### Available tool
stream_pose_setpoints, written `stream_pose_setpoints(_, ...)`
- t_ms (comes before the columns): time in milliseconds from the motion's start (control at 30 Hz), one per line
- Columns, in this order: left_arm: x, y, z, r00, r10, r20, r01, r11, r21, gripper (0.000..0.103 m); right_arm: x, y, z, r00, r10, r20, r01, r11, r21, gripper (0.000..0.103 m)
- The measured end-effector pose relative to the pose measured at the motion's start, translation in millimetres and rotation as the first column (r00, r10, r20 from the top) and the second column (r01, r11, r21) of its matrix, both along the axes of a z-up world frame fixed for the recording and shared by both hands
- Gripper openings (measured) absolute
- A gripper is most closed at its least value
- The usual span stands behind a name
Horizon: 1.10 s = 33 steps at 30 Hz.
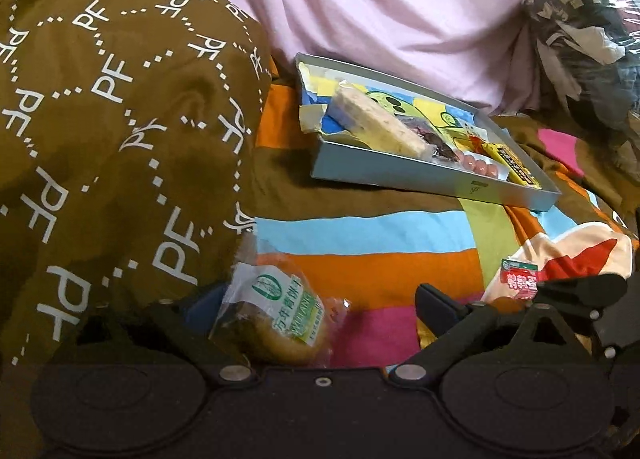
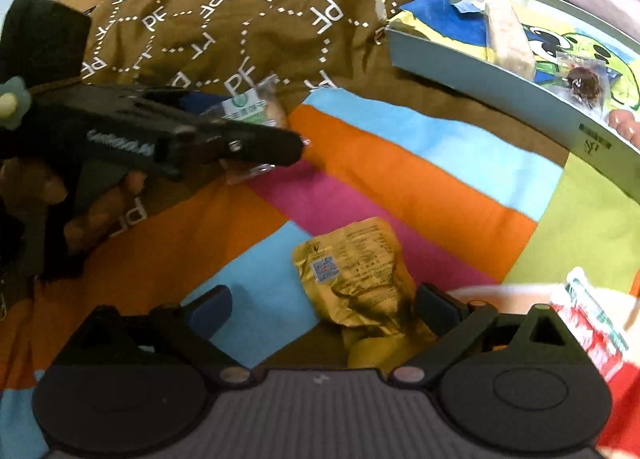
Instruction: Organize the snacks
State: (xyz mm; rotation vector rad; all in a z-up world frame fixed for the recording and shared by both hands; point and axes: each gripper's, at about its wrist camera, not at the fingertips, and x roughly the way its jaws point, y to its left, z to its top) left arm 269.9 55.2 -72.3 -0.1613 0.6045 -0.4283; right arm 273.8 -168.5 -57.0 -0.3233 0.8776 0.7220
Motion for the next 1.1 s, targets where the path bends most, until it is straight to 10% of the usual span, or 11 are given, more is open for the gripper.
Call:
stream_pose_setpoints(400,-3.8,-10.1,-4.1,0.991,-0.108,-0.076,0.102,0.991,-0.082,0.086,-36.8,-17.8,9.1,0.995,-0.095,-0.042,0.099,0.991,0.085,0.091)
stream_pose_setpoints(1100,-10.5,-35.2,-15.0,0.988,-0.145,-0.046,0.150,0.979,0.135,0.093,-53.2,-9.4,14.4,0.986,-0.143,0.082,0.141,0.989,0.037,0.076)
